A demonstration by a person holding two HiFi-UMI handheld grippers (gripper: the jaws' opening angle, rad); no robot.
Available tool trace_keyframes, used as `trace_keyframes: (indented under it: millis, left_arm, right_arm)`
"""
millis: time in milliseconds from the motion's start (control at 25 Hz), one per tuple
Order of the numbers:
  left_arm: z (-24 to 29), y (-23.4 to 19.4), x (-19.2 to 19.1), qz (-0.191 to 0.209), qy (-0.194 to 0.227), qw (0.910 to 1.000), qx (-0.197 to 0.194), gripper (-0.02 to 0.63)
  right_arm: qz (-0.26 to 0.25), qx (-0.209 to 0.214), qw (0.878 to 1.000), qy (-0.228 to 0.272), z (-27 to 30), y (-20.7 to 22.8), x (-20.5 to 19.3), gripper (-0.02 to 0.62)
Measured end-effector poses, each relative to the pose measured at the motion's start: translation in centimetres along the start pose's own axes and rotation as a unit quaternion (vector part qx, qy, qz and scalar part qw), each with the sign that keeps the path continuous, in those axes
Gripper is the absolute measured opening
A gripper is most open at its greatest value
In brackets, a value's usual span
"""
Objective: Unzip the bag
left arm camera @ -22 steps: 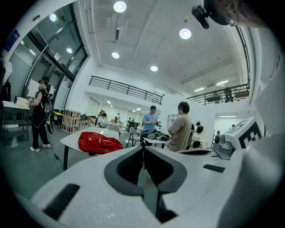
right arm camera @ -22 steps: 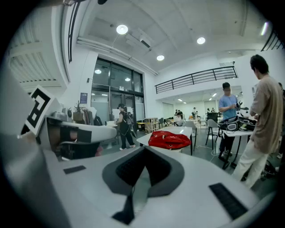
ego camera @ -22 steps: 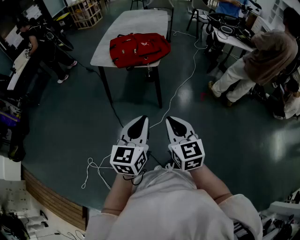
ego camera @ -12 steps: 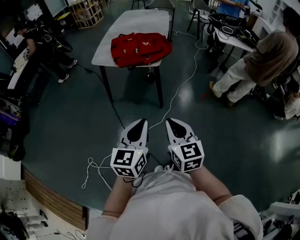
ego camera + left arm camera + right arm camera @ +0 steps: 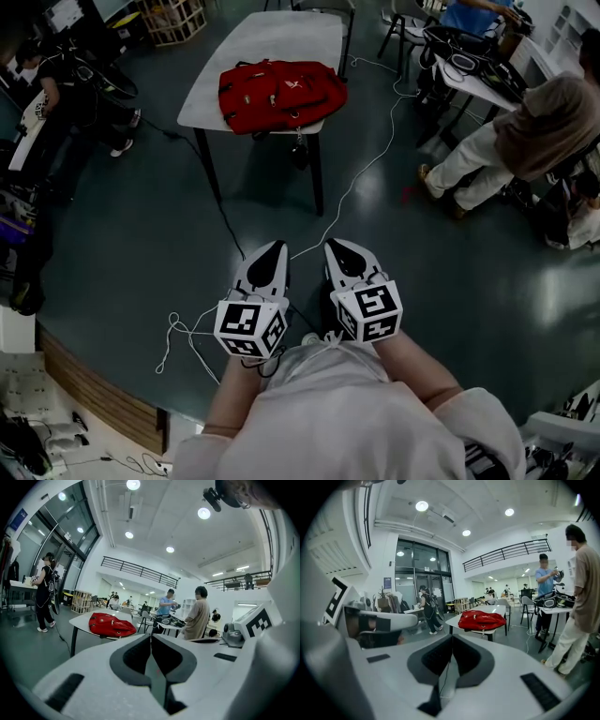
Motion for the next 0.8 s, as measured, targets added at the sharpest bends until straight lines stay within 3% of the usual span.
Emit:
trace_keyframes:
  millis: [160,520,800]
  left_arm:
    - [4.1,-2.0,0.9,0.001,-0.009,0.9997,0.023,0.025]
    - [19.3,-7.2,5.6,-0.008,-0.019,0.9975,0.068,0.025]
    - [29.2,-9.3,7.9,0.007,-0.04,0.9952,0.089,0.025]
  right_arm:
    - [0.006,0.018,1.0,-0.012,4.4,3.3,1.1,0.028]
    - [0.01,0.052,0.998,-0.037,16.7,14.8,6.9,0.028]
    - [0.015,0.074,0.994,-0.074,24.1,23.2,9.7,0.029]
Point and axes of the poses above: the fingertips, and each gripper's own axes: z forward along the fingers, y to its right, x out of its top, the point moved 9 cm from there along -z, backward along the fingers, and after that the axes turned 3 degrees about -y, right-handed, at the moved point
